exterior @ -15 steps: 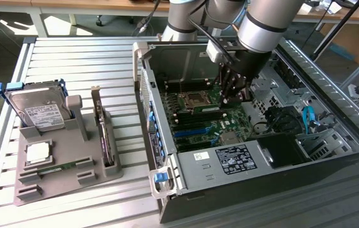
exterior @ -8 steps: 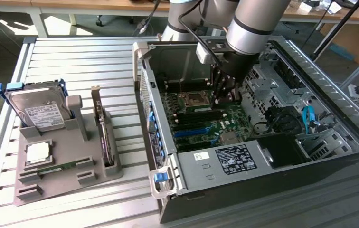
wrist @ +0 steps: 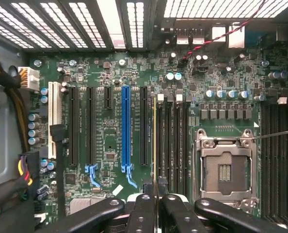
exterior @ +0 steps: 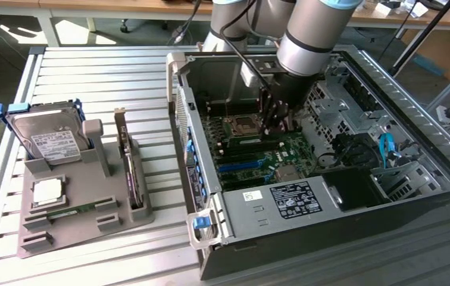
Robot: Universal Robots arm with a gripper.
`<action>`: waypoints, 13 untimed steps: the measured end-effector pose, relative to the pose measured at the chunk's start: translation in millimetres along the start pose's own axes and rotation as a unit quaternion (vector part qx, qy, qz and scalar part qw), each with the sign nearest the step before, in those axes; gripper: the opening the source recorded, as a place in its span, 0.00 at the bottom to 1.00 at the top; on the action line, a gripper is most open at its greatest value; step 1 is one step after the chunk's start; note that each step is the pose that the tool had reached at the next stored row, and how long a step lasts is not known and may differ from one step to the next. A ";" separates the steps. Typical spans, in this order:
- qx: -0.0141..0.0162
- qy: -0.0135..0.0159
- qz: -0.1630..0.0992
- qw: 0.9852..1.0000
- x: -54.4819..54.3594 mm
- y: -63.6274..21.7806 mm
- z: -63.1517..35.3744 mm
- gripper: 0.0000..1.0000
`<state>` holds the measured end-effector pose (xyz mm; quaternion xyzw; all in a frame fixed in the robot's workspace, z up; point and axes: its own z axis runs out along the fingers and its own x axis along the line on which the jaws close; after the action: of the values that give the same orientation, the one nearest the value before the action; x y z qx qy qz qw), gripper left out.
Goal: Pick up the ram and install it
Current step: 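Insert the ram into the slot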
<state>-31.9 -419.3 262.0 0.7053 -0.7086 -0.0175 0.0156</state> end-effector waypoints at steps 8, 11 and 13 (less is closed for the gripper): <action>0.000 0.000 0.000 1.000 -6.6 -0.6 14.6 0.12; 0.000 0.000 0.000 1.000 -9.7 -1.1 21.7 0.12; 0.000 0.000 0.000 1.000 -9.8 -1.1 23.9 0.12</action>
<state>-31.9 -409.4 238.1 0.7053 -0.7085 -0.0176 0.0155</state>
